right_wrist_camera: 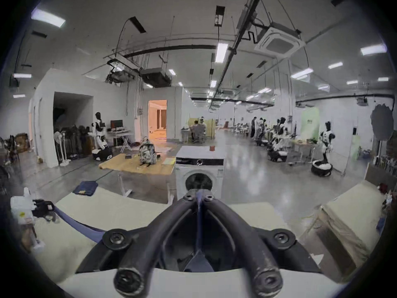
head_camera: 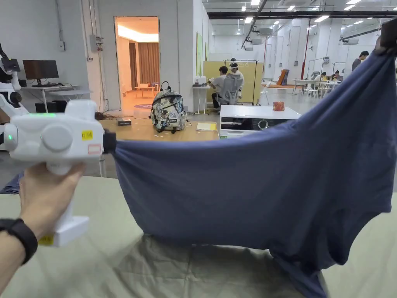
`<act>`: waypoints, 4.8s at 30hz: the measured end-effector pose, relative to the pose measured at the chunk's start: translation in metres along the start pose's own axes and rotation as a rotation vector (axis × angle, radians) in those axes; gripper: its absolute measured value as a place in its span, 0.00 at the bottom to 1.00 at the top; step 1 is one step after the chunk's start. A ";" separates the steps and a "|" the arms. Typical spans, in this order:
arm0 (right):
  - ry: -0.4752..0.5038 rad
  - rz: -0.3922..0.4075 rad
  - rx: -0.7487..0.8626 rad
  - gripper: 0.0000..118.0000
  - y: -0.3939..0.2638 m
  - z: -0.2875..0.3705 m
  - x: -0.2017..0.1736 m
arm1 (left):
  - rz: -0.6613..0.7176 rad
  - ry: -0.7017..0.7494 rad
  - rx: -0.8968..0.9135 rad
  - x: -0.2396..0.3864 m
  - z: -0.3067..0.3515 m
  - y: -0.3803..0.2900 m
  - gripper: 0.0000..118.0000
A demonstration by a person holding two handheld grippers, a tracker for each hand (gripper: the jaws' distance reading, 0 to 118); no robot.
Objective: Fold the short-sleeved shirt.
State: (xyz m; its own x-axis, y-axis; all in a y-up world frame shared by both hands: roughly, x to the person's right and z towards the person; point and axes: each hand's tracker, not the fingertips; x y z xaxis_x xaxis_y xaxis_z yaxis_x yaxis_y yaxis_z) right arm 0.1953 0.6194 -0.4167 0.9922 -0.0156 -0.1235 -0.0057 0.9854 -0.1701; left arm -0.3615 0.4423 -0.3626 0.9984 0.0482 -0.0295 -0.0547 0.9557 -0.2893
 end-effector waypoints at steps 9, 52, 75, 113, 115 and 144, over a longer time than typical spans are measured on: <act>0.086 0.014 -0.025 0.00 -0.107 0.085 0.002 | 0.054 -0.106 -0.064 -0.009 0.070 -0.122 0.00; 0.138 -0.180 -0.181 0.49 -0.436 0.321 -0.019 | 0.076 -0.013 0.079 0.058 0.349 -0.291 0.55; 0.293 -0.268 -0.341 0.00 -0.488 0.327 -0.063 | 0.274 0.025 -0.220 -0.025 0.314 -0.372 0.60; -0.036 -0.283 -0.578 0.07 -0.581 0.291 -0.005 | 0.085 0.055 -0.512 0.034 0.244 -0.421 0.02; -0.006 -0.236 -0.611 0.06 -0.576 0.287 -0.012 | 0.090 0.059 -0.511 0.036 0.245 -0.419 0.02; -0.010 -0.102 -0.543 0.44 -0.464 -0.007 0.029 | -0.007 -0.048 -0.347 -0.013 0.050 -0.270 0.66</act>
State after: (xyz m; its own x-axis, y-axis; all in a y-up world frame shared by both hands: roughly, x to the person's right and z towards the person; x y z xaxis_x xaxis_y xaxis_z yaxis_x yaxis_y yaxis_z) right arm 0.2260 0.1609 -0.3479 0.9922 -0.1019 -0.0716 0.0294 0.7502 -0.6605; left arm -0.3590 0.1979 -0.2363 0.9978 0.0638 0.0160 -0.0416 0.8005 -0.5979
